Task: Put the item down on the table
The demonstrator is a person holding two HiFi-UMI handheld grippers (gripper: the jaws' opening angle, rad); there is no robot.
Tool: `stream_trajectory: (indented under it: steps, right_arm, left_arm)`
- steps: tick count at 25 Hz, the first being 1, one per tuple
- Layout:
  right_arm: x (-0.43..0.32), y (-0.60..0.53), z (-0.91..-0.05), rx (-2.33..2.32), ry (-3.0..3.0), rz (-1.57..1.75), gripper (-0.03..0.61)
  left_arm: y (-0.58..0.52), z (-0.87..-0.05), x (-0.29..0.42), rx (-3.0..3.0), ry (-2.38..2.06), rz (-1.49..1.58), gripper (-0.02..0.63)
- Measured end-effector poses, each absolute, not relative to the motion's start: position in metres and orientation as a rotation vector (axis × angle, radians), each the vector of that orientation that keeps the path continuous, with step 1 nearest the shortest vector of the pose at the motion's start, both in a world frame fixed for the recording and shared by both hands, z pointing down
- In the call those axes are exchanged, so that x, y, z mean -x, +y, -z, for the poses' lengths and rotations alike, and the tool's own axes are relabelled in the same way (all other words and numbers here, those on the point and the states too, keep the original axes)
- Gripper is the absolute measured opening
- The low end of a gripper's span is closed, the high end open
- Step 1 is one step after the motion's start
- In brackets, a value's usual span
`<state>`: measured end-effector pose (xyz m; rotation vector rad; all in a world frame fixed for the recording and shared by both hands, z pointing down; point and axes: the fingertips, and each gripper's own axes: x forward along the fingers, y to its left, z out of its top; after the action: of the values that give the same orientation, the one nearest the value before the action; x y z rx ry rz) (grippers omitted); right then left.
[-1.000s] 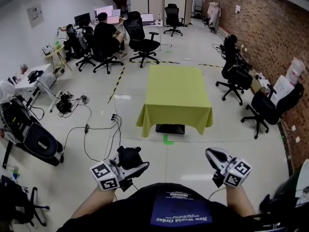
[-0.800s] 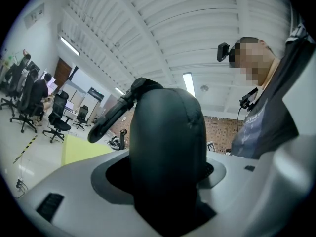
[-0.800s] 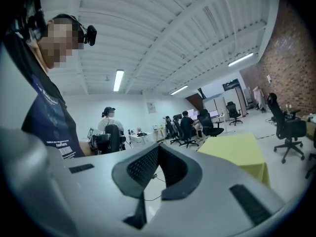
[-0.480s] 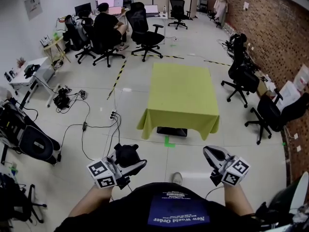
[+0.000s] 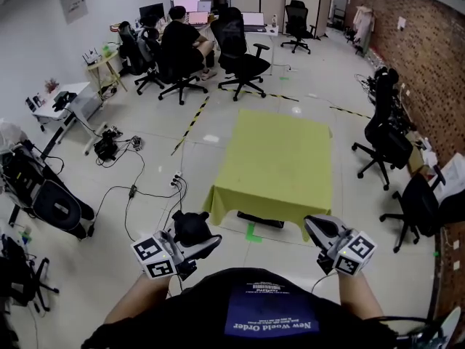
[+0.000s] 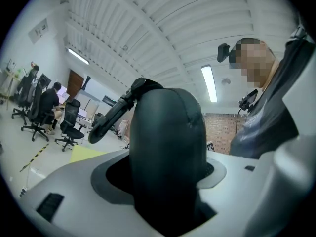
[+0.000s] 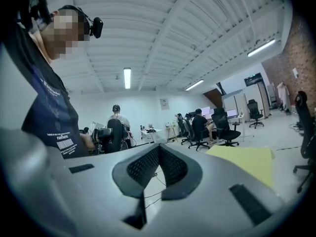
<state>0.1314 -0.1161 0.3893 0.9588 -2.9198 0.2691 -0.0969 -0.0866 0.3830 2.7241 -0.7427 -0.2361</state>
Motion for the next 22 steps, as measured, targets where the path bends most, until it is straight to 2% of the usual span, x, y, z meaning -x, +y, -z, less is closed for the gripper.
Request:
stream_trajectory:
  steps: [4, 10, 22]
  right_arm:
    - [-0.165, -0.155, -0.39, -0.943, -2.933, -0.281, -0.012]
    - [-0.187, -0.203, -0.401, -0.974, -2.925, -0.326, -0.012]
    - [-0.174, -0.331, -0.394, -1.235, -2.85, -0.336, -0.012]
  left_arm:
    - [-0.119, -0.381, 0.057, -2.719, -0.739, 0.235, 0.319]
    - [-0.172, -0.386, 0.033, -2.717, -0.696, 0.208, 0.319]
    - [-0.334, -0.394, 0.051, -2.756, -0.454, 0.166, 0.319]
